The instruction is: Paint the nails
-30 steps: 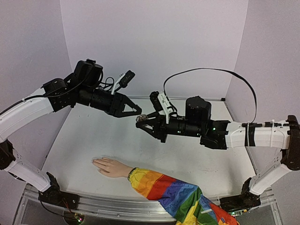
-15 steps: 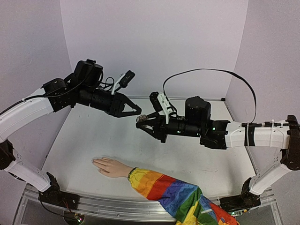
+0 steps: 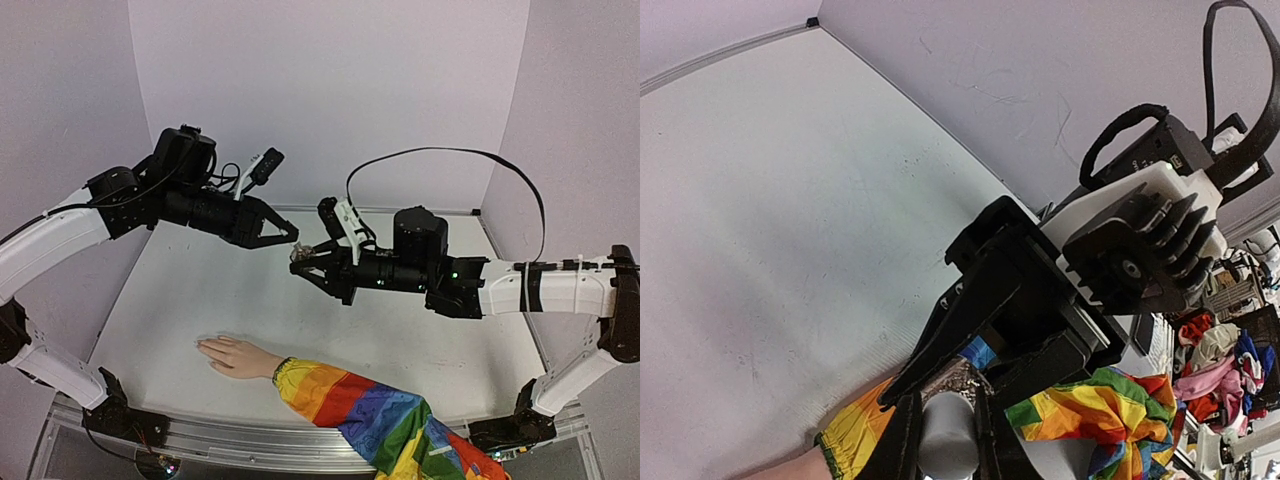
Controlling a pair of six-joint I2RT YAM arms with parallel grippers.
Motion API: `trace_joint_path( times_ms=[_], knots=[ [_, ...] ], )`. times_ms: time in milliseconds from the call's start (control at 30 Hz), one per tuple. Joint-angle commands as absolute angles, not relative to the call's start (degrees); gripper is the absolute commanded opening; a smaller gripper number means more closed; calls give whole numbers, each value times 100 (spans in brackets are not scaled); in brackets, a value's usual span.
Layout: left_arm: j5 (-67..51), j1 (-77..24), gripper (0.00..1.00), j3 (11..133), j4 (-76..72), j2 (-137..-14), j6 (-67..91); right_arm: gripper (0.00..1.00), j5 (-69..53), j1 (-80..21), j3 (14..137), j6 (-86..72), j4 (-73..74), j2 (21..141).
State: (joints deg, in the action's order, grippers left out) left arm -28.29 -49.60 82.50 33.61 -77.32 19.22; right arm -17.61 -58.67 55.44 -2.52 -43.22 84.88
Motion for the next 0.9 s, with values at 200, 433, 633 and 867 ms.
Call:
trace_joint_path(
  times_ms=[200,433,633,867],
  knots=[
    [-2601,-4966,0,8524,3374,-7357,1706,0,-1842,-5884,5765,-165,-4662,8499],
    [-2540,-4967,0,8523,3433,-7291,1645,0,-1833,-5888,5742,-150,-4666,8482],
    [-2512,-4964,0,8543,3476,-7274,1611,0,-1789,-5886,5674,-158,-4746,8414],
    [-2459,-4957,0,8543,3529,-7236,1573,0,-1750,-5888,5634,-164,-4777,8385]
  ],
)
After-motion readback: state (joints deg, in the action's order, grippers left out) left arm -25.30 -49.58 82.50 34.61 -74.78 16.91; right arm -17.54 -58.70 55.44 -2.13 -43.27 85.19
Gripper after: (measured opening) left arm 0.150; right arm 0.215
